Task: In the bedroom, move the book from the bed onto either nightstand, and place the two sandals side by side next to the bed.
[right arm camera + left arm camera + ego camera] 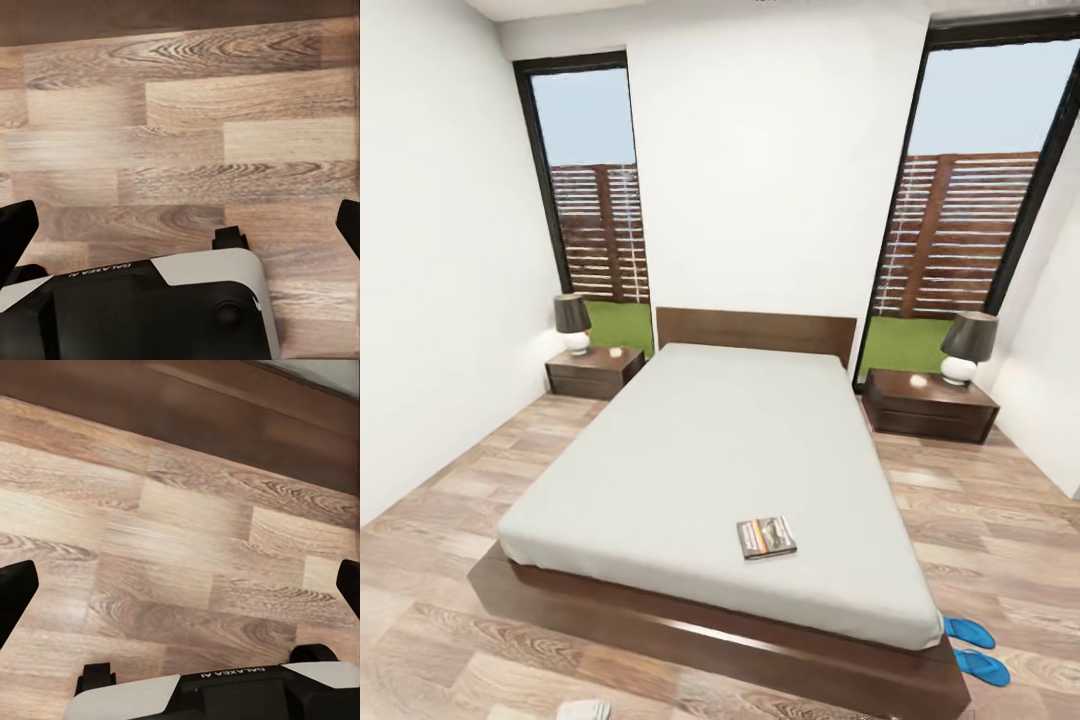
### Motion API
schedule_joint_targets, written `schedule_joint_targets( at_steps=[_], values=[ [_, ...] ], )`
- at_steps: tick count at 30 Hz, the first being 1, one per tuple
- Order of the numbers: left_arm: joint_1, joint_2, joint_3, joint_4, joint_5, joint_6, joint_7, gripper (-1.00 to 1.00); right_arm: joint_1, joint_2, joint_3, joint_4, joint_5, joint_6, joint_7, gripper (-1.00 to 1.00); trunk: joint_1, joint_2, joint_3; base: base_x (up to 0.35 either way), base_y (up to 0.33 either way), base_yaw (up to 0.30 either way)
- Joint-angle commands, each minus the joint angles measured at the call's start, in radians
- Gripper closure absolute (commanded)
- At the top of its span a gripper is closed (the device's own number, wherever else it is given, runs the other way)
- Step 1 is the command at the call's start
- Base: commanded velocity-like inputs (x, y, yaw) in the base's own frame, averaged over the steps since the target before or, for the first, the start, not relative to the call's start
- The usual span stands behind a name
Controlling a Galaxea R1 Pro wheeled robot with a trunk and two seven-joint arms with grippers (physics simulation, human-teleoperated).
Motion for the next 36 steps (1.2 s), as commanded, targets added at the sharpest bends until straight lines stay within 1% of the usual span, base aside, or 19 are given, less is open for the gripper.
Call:
schedule_joint_targets(
  at_steps=[1,28,31,36],
  values=[
    [-0.001,0.0,0.009,0.001,-0.01,-0.004,-0.003,-1.0,-0.002,0.0,-0.002,0.002,-0.007,0.001,0.004,-1.0,0.001,-0.002,-0.002,0.0,0.0,-0.3],
    [-0.001,0.0,0.009,0.001,-0.01,-0.004,-0.003,-1.0,-0.002,0.0,-0.002,0.002,-0.005,0.001,0.004,-1.0,0.001,-0.002,0.008,0.0,0.0,-0.299],
    [-0.001,0.0,0.009,0.001,-0.01,-0.004,-0.003,-1.0,-0.002,0.0,-0.002,0.002,-0.003,0.001,0.004,-1.0,0.001,-0.002,0.009,0.0,0.0,-0.212],
    [-0.001,0.0,0.009,0.001,-0.011,-0.003,-0.003,-1.0,-0.002,0.0,-0.002,0.002,-0.003,0.001,0.004,-1.0,0.001,-0.002,0.009,0.0,0.0,-0.07]
  ],
)
